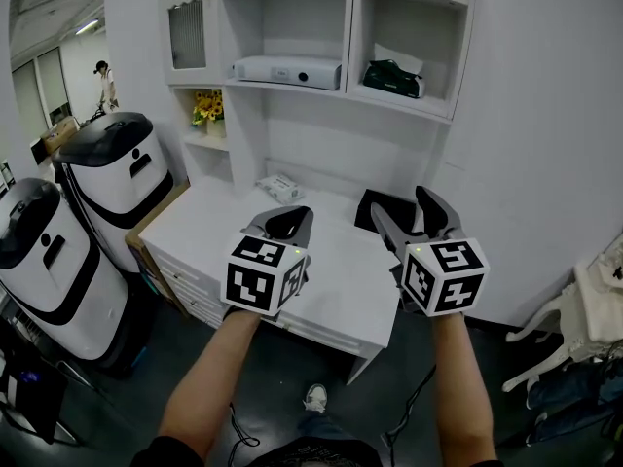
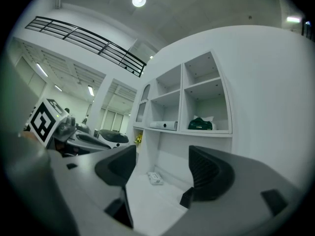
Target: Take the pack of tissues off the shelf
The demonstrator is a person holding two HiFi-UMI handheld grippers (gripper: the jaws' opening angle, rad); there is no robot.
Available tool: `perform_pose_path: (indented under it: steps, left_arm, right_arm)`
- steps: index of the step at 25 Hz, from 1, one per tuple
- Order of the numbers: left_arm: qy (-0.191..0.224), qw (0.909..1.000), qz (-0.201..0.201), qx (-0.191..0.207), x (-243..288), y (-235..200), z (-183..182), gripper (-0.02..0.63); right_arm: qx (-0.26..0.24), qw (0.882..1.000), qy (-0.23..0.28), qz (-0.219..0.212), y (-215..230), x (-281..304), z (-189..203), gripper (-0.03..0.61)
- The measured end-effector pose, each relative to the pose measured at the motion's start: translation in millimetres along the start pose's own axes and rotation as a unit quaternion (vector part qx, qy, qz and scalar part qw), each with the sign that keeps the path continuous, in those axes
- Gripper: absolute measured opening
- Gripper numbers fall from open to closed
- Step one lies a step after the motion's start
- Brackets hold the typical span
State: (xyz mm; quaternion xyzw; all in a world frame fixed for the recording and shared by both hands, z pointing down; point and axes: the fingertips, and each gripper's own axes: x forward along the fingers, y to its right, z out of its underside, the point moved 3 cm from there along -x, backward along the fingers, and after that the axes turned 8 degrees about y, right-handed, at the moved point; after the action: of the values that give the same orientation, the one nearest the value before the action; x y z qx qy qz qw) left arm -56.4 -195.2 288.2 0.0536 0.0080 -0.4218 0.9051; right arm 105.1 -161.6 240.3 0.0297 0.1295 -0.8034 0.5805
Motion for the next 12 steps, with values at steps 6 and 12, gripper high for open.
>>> perform_pose_path:
  steps: [6, 12]
  left_arm:
    - [-0.001, 1.0000, 0.003, 0.007, 55, -32, 5, 0.005]
    - [0.000, 0.9999, 0.014, 0.004, 133, -59, 6, 0.005]
  right_arm:
    - [0.004, 1.000, 0.004, 0.005, 27, 55, 18, 0.319]
    - [0.004, 1.000, 0.001, 0.020, 77, 113, 34, 0.319]
